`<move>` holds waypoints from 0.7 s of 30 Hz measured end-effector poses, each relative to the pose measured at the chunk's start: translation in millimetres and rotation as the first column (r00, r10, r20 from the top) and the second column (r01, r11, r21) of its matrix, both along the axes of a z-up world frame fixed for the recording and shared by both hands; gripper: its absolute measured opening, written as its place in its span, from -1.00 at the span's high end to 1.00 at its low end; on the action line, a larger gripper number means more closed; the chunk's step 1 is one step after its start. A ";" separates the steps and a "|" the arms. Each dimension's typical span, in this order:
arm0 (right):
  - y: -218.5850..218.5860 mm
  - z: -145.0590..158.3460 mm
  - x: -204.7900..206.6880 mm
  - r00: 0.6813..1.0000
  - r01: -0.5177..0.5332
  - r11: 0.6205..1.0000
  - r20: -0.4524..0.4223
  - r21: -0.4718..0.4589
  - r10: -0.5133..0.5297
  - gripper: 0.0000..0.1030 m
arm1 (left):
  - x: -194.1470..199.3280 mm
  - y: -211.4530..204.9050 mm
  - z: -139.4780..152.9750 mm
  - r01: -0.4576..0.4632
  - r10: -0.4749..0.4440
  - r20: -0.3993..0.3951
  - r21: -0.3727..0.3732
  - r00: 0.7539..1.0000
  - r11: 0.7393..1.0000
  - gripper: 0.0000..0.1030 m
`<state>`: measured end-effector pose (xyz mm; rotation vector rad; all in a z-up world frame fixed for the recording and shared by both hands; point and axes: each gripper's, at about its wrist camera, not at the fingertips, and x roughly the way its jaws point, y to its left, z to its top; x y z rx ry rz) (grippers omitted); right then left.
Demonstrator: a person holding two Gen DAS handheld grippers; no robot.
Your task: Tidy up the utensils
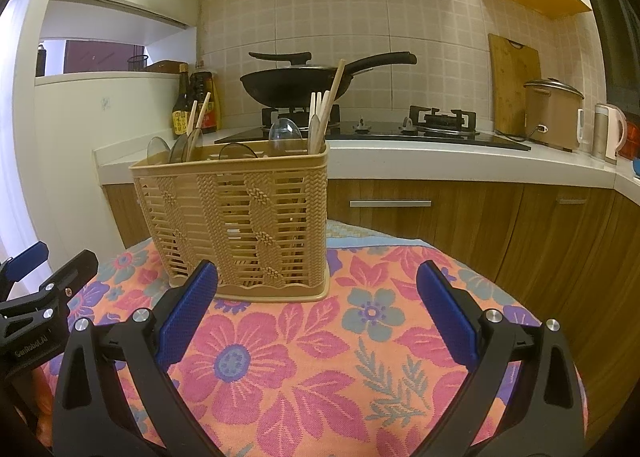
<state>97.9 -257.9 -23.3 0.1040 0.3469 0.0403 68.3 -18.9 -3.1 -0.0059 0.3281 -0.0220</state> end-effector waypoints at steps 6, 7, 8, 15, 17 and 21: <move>0.6 -0.4 0.2 1.000 0.005 1.000 -0.005 -0.010 -0.005 -0.84 | -0.7 -1.5 -0.9 0.003 -0.003 0.003 0.003 1.000 1.000 -0.85; 0.8 -0.7 0.4 1.000 0.004 1.000 -0.006 -0.009 -0.004 -0.84 | -0.6 -1.5 -0.8 0.003 -0.003 0.003 0.003 1.000 1.000 -0.85; 0.7 -0.7 0.3 1.000 0.002 1.000 -0.007 -0.008 -0.002 -0.84 | -0.7 -1.6 -0.9 0.002 -0.002 0.002 0.003 1.000 1.000 -0.85; 0.6 -1.8 2.1 1.000 -0.002 1.000 -0.015 -0.006 0.001 -0.84 | -0.5 -1.5 -1.7 0.002 -0.002 -0.003 0.001 1.000 1.000 -0.85; 1.3 -1.7 1.7 1.000 -0.003 1.000 -0.013 -0.008 0.003 -0.84 | 0.6 -0.7 -1.7 0.003 -0.003 -0.006 0.000 1.000 1.000 -0.85; 2.6 -2.1 1.2 1.000 -0.005 1.000 -0.013 -0.012 0.005 -0.84 | 0.5 -0.8 -2.0 0.002 -0.002 -0.007 0.000 1.000 1.000 -0.85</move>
